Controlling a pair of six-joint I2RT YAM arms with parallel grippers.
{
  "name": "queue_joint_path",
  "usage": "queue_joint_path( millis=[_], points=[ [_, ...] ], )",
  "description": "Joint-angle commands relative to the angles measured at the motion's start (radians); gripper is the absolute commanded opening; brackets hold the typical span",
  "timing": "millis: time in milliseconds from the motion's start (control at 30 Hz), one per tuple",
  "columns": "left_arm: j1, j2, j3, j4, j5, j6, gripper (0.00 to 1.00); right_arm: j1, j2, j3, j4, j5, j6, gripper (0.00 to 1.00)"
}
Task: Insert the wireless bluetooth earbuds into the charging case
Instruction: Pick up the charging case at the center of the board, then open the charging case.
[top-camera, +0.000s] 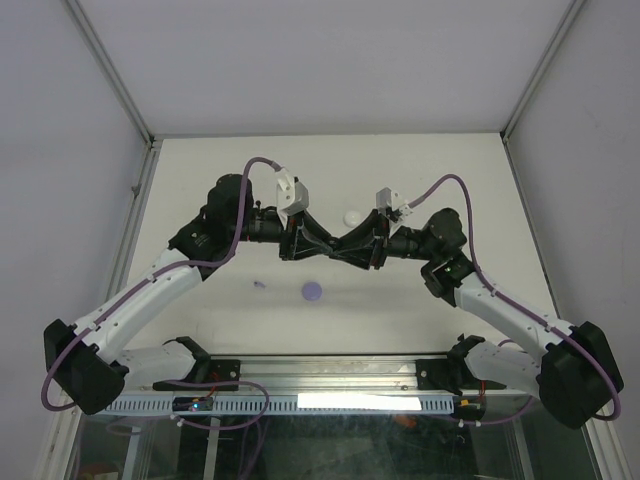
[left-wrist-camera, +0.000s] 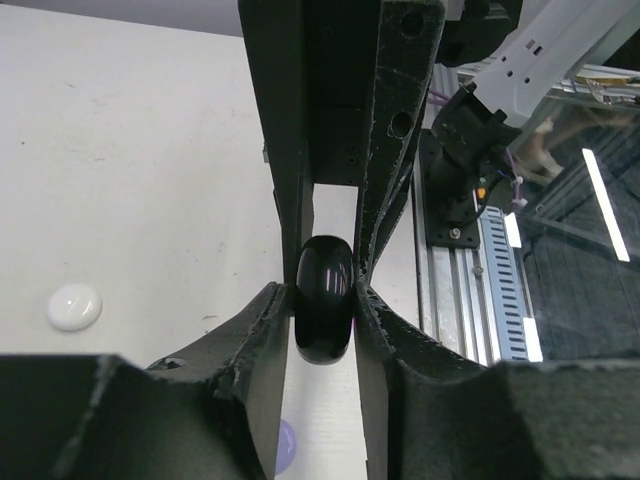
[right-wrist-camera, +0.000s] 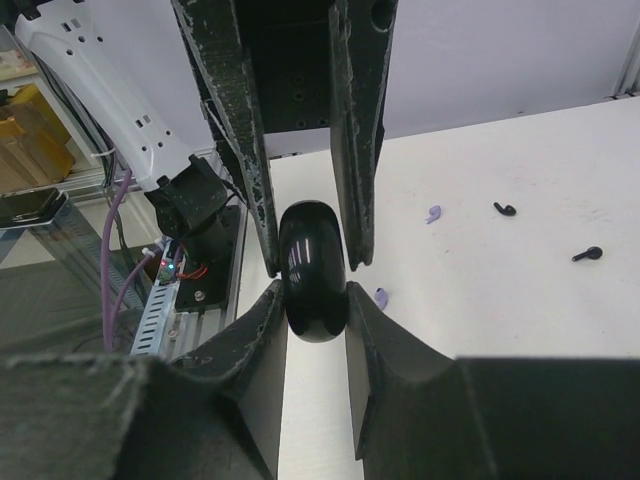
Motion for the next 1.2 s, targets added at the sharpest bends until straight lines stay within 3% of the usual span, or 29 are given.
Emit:
queue_joint_path(
  millis=[0, 167, 400, 700, 1067, 1167],
  points=[
    [-0.016, -0.058, -0.038, 0.142, -0.049, -0.039, 0.34, 0.001, -0.02, -0.004, 0.065, -0.006, 0.021, 0.0],
    [-0.014, -0.054, -0.052, 0.148, -0.069, -0.045, 0.39, 0.0, -0.024, -0.006, 0.081, -0.014, 0.035, 0.0],
    [0.007, -0.052, -0.059, 0.149, -0.165, -0.077, 0.36, -0.001, -0.034, -0.006, 0.092, -0.041, 0.045, 0.0],
    [0.039, -0.043, -0.07, 0.199, -0.102, -0.145, 0.39, -0.001, -0.019, -0.002, 0.091, -0.073, 0.043, 0.0],
    [0.095, -0.034, -0.088, 0.23, -0.142, -0.221, 0.39, -0.001, -0.018, 0.011, 0.086, -0.132, 0.046, 0.0],
    [0.095, -0.034, -0.09, 0.23, -0.116, -0.219, 0.45, -0.001, -0.019, 0.01, 0.086, -0.128, 0.043, 0.0]
  ],
)
